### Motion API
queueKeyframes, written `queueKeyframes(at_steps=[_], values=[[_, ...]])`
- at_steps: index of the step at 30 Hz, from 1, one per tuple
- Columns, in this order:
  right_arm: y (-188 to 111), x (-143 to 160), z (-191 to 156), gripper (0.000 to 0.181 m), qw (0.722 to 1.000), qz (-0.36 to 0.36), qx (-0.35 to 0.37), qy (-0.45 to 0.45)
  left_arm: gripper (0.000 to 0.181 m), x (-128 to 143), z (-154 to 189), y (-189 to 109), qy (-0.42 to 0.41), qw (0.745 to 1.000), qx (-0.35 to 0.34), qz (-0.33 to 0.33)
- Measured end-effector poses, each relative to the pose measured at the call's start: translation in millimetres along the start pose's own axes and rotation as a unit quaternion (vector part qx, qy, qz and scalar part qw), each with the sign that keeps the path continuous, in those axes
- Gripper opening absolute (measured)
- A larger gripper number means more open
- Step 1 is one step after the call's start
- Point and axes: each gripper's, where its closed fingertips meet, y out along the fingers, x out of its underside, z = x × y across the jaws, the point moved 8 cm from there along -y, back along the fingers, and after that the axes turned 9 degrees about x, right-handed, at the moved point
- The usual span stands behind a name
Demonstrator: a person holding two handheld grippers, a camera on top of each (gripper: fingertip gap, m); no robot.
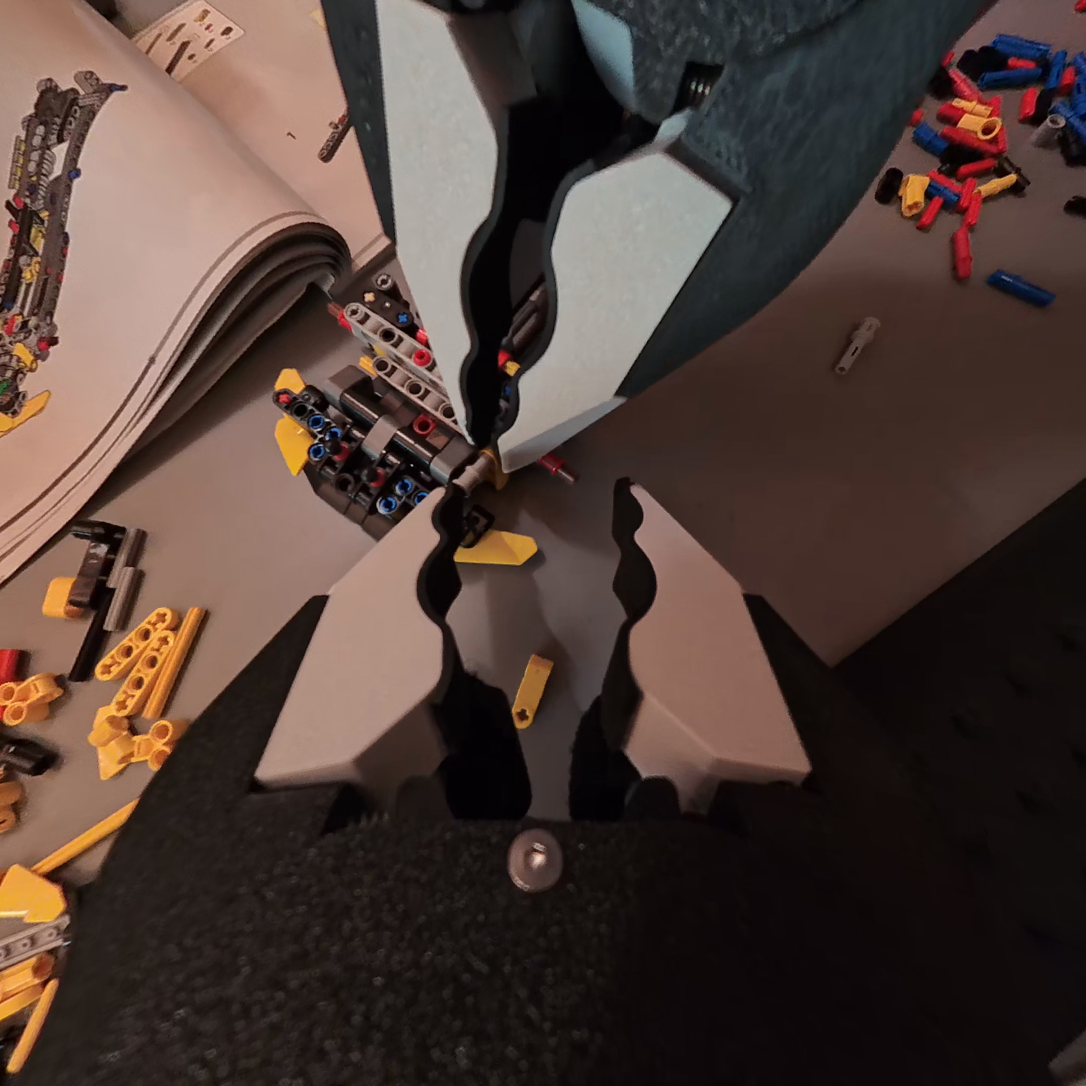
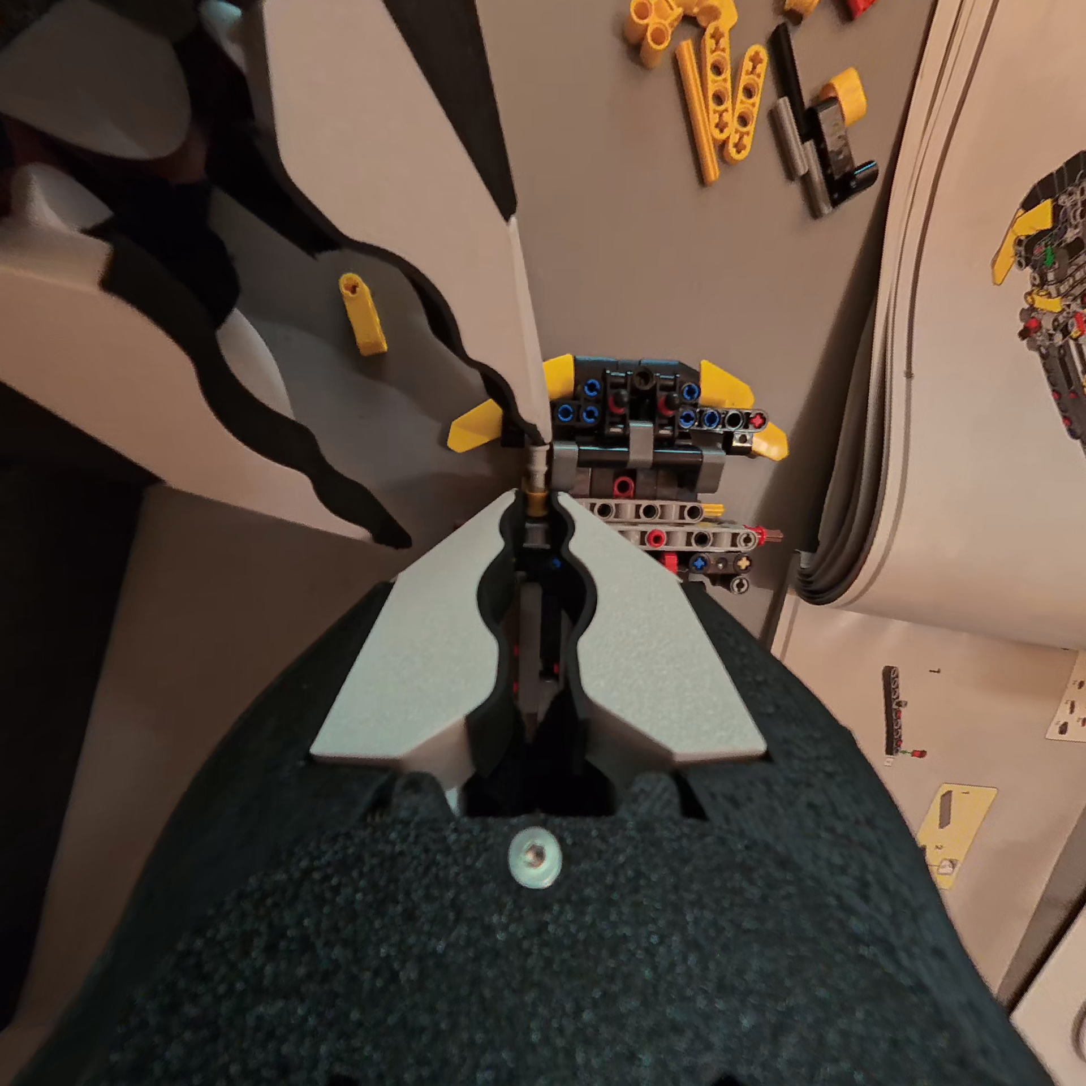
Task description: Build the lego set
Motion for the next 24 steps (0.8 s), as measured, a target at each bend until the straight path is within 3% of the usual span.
queueKeyframes(at_steps=[5, 9, 13, 16, 22, 24], values=[[-3.4, 2.7, 3.4, 0.006, 0.998, 0.03, -0.019, 0.045, 0.052, 7.0, -22.7, -18.4, 0.004, 0.999, -0.02, 0.025], [-20.2, 2.1, 6.9, 0.006, 0.991, 0.087, -0.026, 0.1, 0.048, 16.8, -42.9, -32.9, 0.03, 0.999, 0.01, 0.034], [-33.1, 14.2, -15.1, 0.006, 0.966, 0.096, -0.143, 0.19, 0.044, 18.5, -52.9, -44.4, 0.049, 0.995, 0.06, 0.062], [-24.2, 27.2, -35.2, 0.006, 0.971, 0.048, -0.133, 0.194, 0.043, 16.8, -62.0, -42.6, 0.069, 0.993, 0.07, 0.062], [-13.8, 32.0, -50.1, 0.007, 0.97, 0.048, -0.087, 0.222, 0.038, 20.9, -75.4, -28.8, 0.076, 0.99, 0.076, 0.09], [-12.0, 34.8, -51.5, 0.017, 0.969, 0.054, -0.075, 0.228, 0.038, 20.9, -76.2, -31.8, 0.074, 0.989, 0.07, 0.103]])
